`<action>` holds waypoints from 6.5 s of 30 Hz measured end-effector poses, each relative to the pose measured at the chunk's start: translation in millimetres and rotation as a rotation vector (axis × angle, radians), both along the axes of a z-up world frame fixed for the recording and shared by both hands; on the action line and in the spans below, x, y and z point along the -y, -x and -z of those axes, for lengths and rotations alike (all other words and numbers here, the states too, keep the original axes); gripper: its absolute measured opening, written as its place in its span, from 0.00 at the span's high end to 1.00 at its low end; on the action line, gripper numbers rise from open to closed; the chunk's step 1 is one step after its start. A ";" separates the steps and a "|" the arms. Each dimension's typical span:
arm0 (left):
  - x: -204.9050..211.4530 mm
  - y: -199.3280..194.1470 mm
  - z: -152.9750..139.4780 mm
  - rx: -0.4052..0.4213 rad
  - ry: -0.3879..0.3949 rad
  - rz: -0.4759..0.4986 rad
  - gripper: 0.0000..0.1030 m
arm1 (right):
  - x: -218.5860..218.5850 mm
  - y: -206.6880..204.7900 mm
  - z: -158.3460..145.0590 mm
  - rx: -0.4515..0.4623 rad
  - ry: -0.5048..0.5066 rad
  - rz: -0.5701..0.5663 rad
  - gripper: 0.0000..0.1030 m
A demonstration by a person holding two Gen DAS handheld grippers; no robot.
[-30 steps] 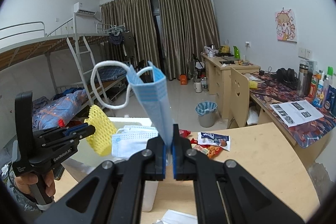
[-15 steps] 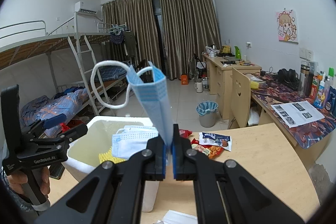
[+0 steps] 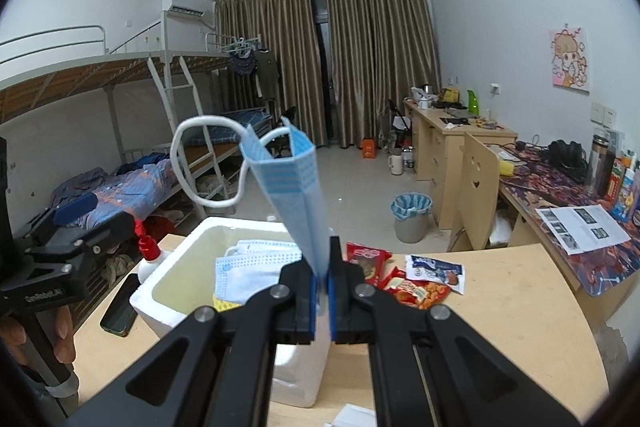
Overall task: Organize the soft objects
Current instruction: 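Open the left tool to drop the yellow net into the box, then lower the blue mask into the box and open the right tool, then withdraw both tools from the box back over the table, then move the right tool toward the white foam tube beside the tissue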
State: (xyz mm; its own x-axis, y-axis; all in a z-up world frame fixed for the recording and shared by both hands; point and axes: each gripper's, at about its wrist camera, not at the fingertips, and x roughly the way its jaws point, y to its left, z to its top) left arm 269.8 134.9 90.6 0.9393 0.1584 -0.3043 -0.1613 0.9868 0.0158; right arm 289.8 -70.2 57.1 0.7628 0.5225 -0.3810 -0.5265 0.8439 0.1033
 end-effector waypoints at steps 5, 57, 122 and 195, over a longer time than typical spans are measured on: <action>-8.1 7.0 -7.2 0.021 -0.015 -0.033 0.00 | -15.3 -0.9 -1.7 0.004 0.018 -0.030 0.94; -27.6 -18.5 4.1 -0.033 0.033 -0.069 0.00 | -84.2 -32.1 24.3 -0.139 0.189 -0.132 0.23; 49.9 138.5 -58.7 0.101 -0.047 0.007 0.00 | 21.6 120.4 -56.0 0.106 0.009 -0.054 0.00; 134.3 214.9 80.1 0.088 0.112 0.270 0.00 | 144.2 204.3 68.9 0.071 -0.091 0.158 0.00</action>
State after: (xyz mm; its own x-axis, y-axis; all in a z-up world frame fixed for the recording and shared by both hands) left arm 54.8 0.6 10.5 0.9664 -0.1308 -0.2213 0.1115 0.9890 -0.0977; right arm 85.5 -214.4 -11.9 0.8614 0.4239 -0.2797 -0.3967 0.9055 0.1505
